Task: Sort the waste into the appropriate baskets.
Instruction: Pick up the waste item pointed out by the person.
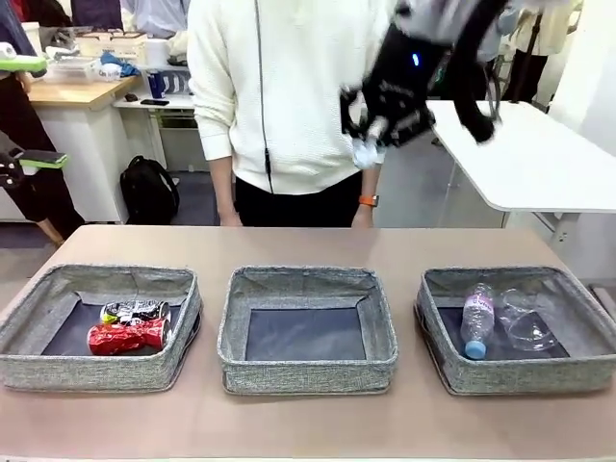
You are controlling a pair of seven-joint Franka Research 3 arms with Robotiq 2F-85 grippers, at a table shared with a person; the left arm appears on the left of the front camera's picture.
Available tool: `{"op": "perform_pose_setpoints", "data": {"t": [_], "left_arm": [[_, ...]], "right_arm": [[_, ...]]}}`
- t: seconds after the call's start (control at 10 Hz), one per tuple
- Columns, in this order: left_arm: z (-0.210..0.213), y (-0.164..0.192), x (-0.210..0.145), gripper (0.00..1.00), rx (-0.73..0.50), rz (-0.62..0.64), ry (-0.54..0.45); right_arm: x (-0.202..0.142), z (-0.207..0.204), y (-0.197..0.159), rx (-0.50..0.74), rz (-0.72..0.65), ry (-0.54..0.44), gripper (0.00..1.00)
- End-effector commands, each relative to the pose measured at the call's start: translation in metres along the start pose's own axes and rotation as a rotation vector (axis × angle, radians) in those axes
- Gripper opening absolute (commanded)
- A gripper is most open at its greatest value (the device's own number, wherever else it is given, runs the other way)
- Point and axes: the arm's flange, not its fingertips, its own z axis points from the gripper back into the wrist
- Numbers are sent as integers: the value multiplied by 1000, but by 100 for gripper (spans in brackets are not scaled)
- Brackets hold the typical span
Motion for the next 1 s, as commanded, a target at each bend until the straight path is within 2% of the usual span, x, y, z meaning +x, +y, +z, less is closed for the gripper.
{"op": "perform_pose_setpoints", "data": {"t": [0.0, 0.2, 0.3, 0.5, 0.9], "left_arm": [[3, 1, -1, 100, 2, -19, 13], [3, 1, -1, 100, 2, -19, 13], [3, 1, -1, 100, 2, -19, 13], [3, 1, -1, 100, 2, -19, 13], [3, 1, -1, 100, 2, -19, 13]], "right_arm": [[16, 27, 48, -74, 84, 36, 8], [11, 56, 73, -55, 169, 47, 8], [11, 68, 78, -63, 172, 7, 8], [5, 88, 81, -11, 188, 23, 8], [1, 88, 79, -4, 184, 11, 8]]}}
